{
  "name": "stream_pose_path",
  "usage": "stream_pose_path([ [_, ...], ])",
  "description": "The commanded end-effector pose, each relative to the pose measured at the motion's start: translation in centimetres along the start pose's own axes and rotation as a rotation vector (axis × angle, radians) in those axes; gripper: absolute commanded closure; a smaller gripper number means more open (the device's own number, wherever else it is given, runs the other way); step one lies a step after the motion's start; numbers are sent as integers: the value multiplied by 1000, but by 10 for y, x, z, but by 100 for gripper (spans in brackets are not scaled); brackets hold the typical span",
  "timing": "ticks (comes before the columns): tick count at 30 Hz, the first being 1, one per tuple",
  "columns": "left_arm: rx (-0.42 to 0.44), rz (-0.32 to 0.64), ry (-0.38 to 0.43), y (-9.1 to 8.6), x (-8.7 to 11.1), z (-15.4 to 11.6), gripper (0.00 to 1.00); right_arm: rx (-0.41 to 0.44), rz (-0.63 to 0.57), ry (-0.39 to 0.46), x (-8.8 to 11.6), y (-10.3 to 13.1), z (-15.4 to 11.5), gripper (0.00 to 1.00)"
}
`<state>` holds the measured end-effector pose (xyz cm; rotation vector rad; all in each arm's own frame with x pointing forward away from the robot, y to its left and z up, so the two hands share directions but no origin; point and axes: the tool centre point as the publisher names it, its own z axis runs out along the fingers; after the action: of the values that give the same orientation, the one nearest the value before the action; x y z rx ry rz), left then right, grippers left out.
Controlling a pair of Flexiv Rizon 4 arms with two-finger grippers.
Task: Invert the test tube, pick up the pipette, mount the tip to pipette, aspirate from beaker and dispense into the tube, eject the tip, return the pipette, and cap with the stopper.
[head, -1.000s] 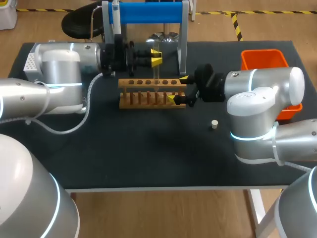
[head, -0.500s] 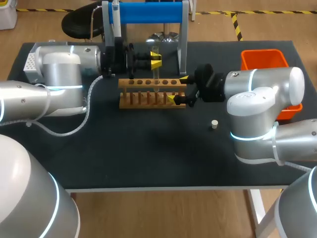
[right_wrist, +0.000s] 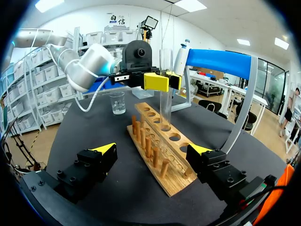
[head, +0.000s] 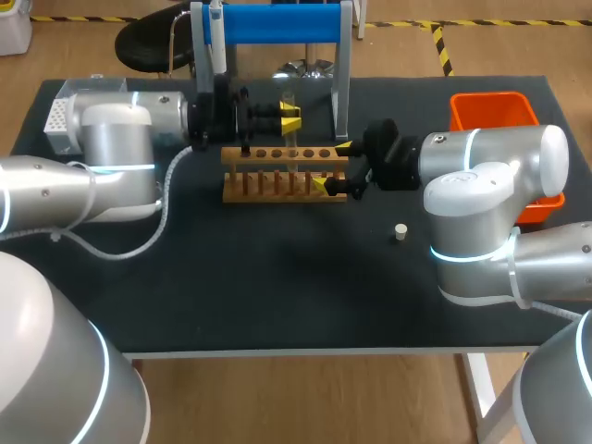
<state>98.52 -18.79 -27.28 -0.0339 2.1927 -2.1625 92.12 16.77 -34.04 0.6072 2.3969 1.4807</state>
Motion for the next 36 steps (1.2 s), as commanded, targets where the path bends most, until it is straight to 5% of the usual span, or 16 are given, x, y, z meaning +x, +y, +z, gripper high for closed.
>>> stream_pose_path([
  [1,6,-5,5,6,-4,1,100,1,0,1,0,0,-1,0],
  [26,-13,-35,0,16,-5,0,98,1,0,1,0,0,-1,0],
  [27,-14,-37,1,16,-5,0,43,1,0,1,0,0,-1,0],
  [28,-19,-40,-3,16,-5,0,0,1,0,1,0,0,-1,0],
  [36,-55,-42,2,-3,0,-4,0,1,0,1,0,0,-1,0],
])
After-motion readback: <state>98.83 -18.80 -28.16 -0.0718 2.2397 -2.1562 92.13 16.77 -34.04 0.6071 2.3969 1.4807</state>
